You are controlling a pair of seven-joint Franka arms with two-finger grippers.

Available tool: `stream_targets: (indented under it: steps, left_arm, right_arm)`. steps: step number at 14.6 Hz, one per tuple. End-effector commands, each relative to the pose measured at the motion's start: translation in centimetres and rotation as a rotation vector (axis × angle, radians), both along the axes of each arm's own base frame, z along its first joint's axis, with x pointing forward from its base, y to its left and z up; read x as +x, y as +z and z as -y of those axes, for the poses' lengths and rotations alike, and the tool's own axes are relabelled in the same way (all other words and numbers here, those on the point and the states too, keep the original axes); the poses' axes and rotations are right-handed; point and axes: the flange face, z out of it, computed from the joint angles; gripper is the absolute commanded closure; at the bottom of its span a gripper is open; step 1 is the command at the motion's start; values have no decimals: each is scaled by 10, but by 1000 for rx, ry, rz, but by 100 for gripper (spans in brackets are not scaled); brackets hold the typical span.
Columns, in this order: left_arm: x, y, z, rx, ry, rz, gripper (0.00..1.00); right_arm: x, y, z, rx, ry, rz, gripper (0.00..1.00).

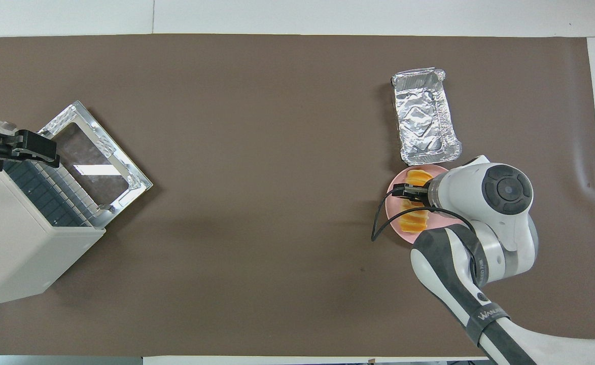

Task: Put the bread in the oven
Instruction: 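Reach the right gripper down and grasp the orange bread on the pink plate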

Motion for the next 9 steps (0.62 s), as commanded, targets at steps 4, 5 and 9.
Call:
stream_targets:
  steps: [4,5,9]
  left_arm:
    - [-8,5,0,-11,1,4,0]
    - [-8,5,-1,-11,3,4,0]
    - [-8,5,-1,-11,3,4,0]
  right_arm:
    - [2,-9,-1,-5,3,8,27]
    - [2,-9,1,-5,0,6,55]
    - [1,-9,1,-8,-2,-2,100]
